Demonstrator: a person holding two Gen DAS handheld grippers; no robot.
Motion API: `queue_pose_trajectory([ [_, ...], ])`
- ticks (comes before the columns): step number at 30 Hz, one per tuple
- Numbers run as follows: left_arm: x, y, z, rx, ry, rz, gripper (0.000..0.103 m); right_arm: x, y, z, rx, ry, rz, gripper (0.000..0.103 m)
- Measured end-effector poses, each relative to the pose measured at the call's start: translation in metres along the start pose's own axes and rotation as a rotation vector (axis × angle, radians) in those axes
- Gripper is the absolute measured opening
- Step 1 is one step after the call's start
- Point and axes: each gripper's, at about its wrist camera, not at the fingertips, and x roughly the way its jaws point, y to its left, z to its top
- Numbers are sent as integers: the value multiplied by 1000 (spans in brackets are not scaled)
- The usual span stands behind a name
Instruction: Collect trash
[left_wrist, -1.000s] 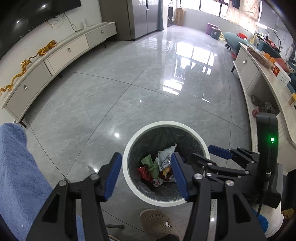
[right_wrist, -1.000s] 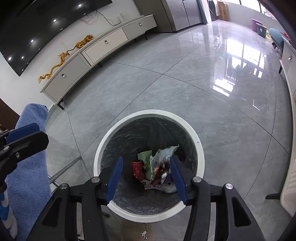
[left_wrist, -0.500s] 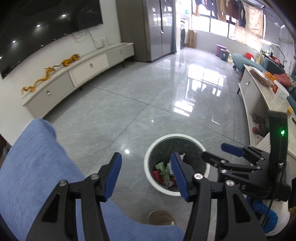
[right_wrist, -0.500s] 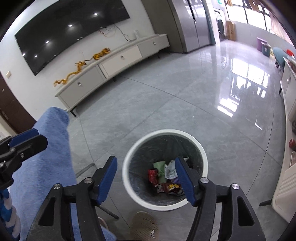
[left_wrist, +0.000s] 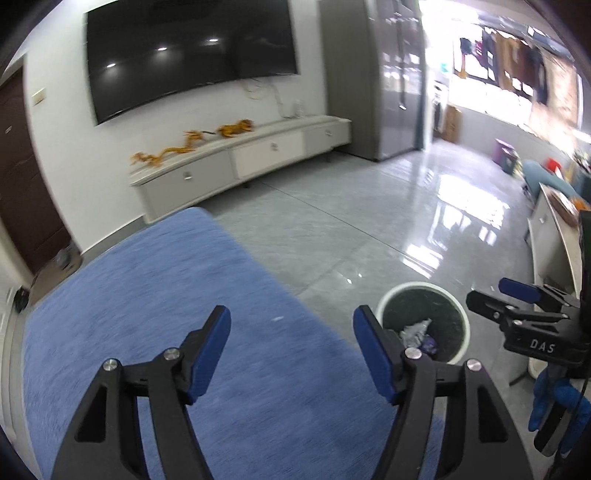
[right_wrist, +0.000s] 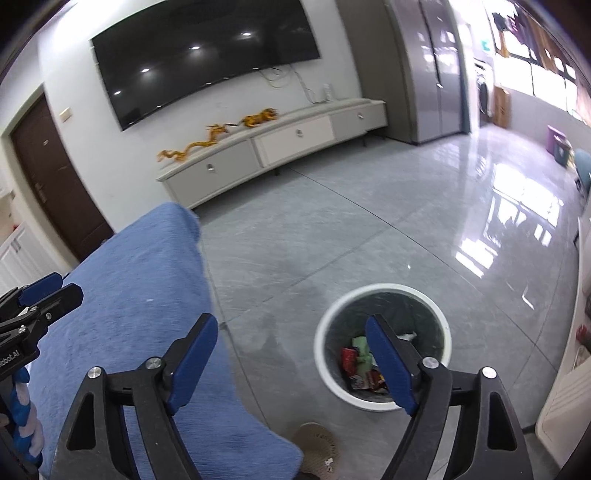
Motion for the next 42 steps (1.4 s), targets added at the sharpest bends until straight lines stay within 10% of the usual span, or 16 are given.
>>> queue_pose_trajectory([
  [23,-102,124,-76,-243,-126,290,68,-16,149,-19,-266,-81,92,103],
  [42,-112,148,-97,-308,-138,290,68,-22,172,-31,-301,-152,48,103],
])
